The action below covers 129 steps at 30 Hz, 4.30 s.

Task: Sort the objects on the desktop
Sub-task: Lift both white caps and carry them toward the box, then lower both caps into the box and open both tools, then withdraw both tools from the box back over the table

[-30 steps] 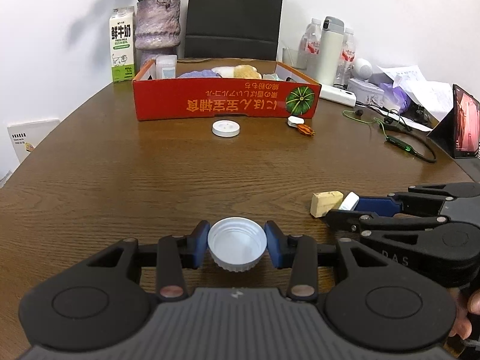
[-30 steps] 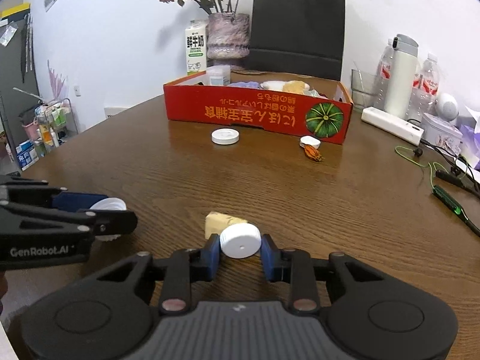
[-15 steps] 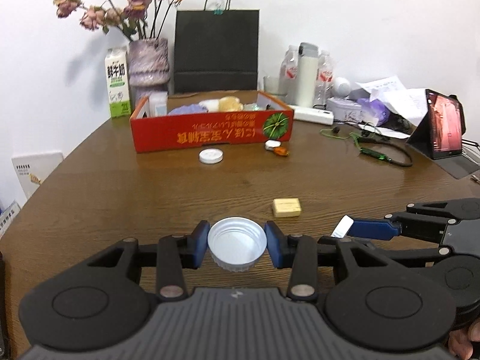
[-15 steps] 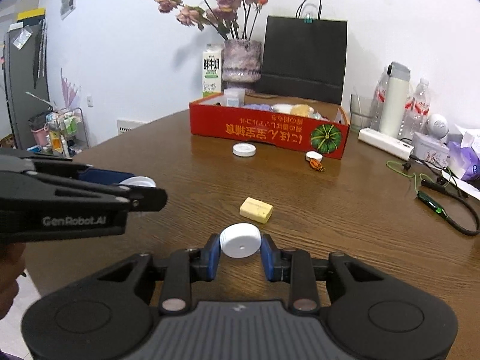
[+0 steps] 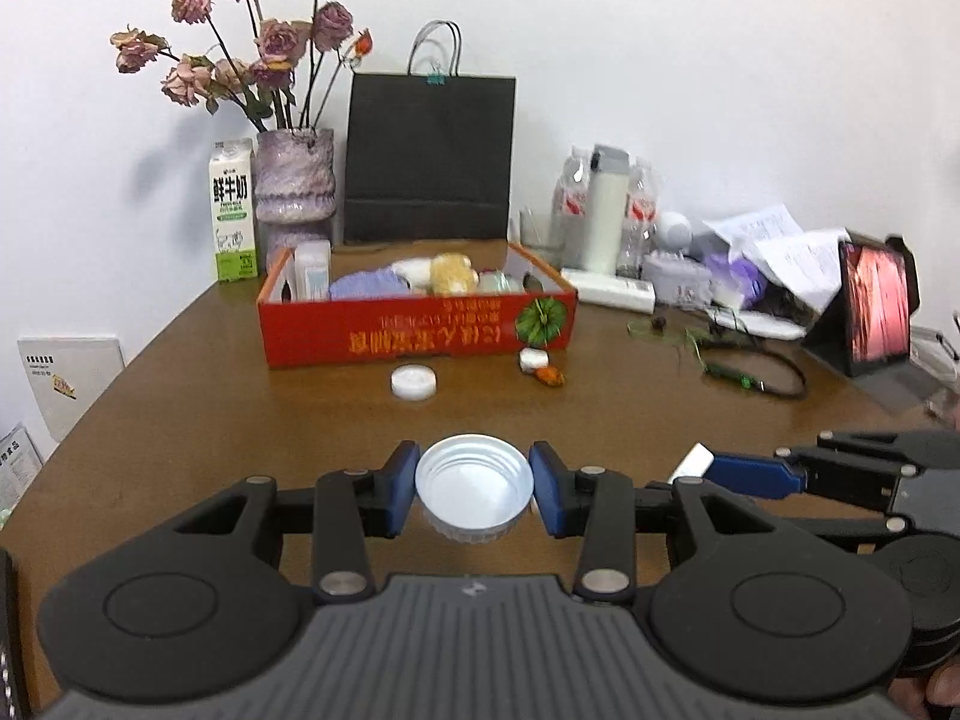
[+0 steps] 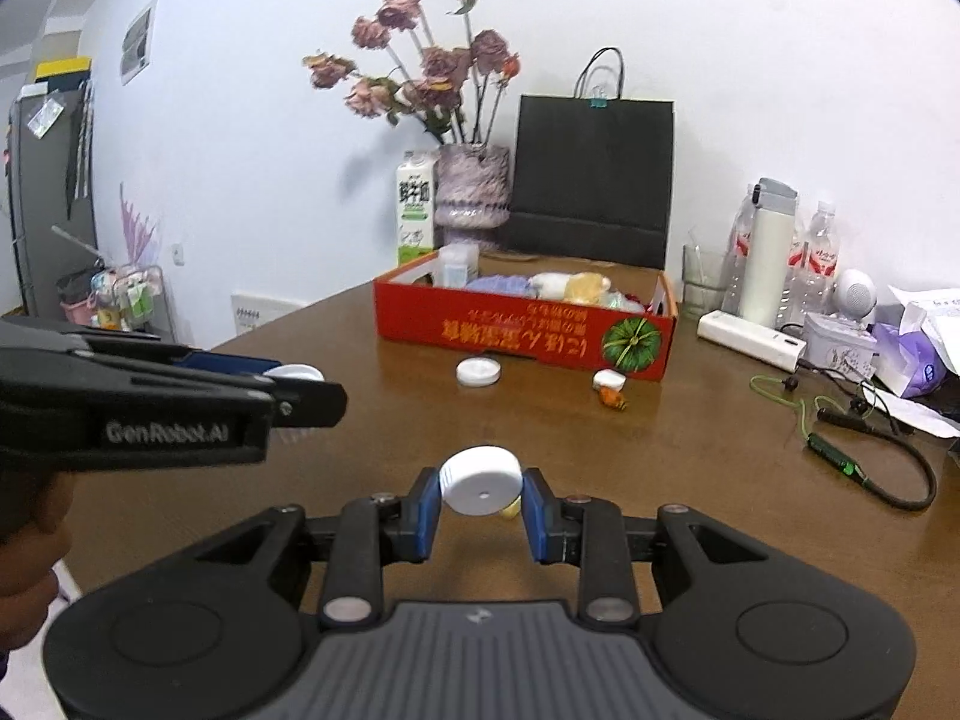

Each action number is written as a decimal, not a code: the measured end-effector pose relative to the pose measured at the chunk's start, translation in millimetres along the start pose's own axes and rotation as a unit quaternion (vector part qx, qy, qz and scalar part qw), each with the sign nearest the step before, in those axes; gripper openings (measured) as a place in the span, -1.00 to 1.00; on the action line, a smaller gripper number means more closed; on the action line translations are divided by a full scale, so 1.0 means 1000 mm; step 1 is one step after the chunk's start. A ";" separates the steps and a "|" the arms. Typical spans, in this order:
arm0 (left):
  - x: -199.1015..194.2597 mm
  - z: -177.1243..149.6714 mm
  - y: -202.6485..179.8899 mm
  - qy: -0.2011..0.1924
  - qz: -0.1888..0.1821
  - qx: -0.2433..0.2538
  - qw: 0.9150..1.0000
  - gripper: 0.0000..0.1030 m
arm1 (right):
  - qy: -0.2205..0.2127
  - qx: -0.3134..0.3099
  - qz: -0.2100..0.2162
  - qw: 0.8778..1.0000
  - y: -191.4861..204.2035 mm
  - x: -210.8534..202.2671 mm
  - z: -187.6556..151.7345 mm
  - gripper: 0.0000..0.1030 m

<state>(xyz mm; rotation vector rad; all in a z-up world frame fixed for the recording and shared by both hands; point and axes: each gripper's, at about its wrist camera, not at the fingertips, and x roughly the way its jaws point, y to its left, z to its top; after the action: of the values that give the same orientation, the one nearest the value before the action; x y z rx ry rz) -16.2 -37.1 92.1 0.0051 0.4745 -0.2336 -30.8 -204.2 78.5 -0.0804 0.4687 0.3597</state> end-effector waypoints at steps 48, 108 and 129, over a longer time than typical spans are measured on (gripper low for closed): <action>0.288 0.167 0.110 0.104 0.106 -0.073 0.986 0.91 | 0.154 0.120 -0.044 0.980 -0.131 0.324 0.212 0.13; 0.020 -0.074 0.034 0.059 0.096 -0.025 0.993 1.00 | 0.004 -0.038 -0.062 0.997 0.017 0.011 -0.045 0.59; 0.062 -0.045 0.053 0.061 0.101 -0.064 0.991 0.93 | 0.084 0.021 -0.040 0.995 0.004 0.085 -0.017 0.10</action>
<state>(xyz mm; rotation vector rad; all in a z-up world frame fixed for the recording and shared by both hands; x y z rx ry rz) 28.8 3.3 21.8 -0.0581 0.6065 -0.0029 31.2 -175.7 24.1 -0.0891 0.6370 0.2653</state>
